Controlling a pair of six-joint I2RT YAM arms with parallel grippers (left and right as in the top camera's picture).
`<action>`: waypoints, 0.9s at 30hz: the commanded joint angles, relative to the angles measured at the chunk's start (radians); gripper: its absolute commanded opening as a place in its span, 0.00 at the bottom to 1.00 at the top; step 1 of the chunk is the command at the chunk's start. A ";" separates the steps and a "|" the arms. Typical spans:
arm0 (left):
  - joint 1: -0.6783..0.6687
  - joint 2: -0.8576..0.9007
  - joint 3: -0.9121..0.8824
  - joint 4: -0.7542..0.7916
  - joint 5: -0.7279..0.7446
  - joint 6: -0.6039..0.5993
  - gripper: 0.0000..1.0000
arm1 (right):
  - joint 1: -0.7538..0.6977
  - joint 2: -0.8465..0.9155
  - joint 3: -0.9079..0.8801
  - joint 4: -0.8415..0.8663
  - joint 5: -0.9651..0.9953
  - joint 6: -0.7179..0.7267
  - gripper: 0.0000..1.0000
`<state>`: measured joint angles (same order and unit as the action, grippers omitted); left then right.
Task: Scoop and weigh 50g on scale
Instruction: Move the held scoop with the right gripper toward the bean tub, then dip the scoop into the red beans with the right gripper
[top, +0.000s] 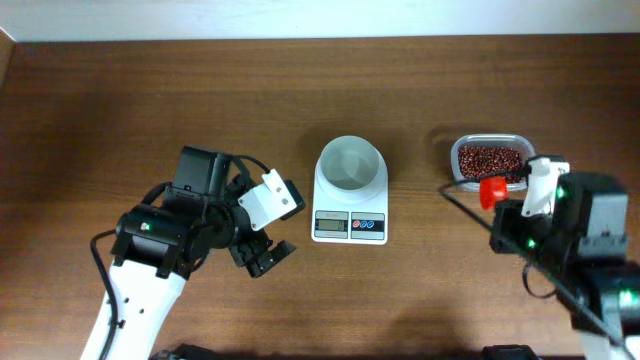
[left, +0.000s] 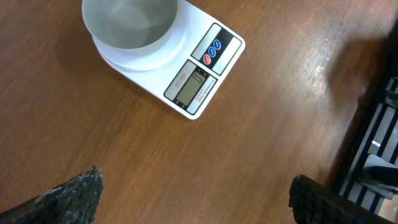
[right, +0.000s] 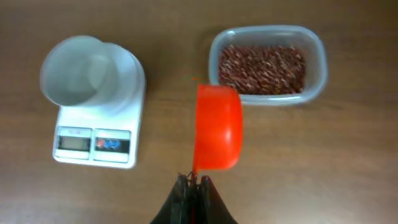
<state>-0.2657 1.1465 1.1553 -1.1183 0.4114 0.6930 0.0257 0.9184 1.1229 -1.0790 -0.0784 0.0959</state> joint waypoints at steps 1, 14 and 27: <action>0.006 0.000 -0.009 -0.001 0.000 0.020 0.99 | -0.006 0.134 0.116 -0.042 0.119 -0.041 0.04; 0.006 0.000 -0.009 -0.001 0.000 0.020 0.99 | -0.007 0.500 0.185 0.086 0.184 -0.039 0.04; 0.007 0.000 -0.009 -0.001 0.000 0.019 0.99 | -0.007 0.397 0.185 0.144 -0.018 -0.036 0.04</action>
<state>-0.2657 1.1465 1.1553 -1.1183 0.4114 0.6930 0.0257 1.3746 1.2884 -0.9340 -0.0315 0.0566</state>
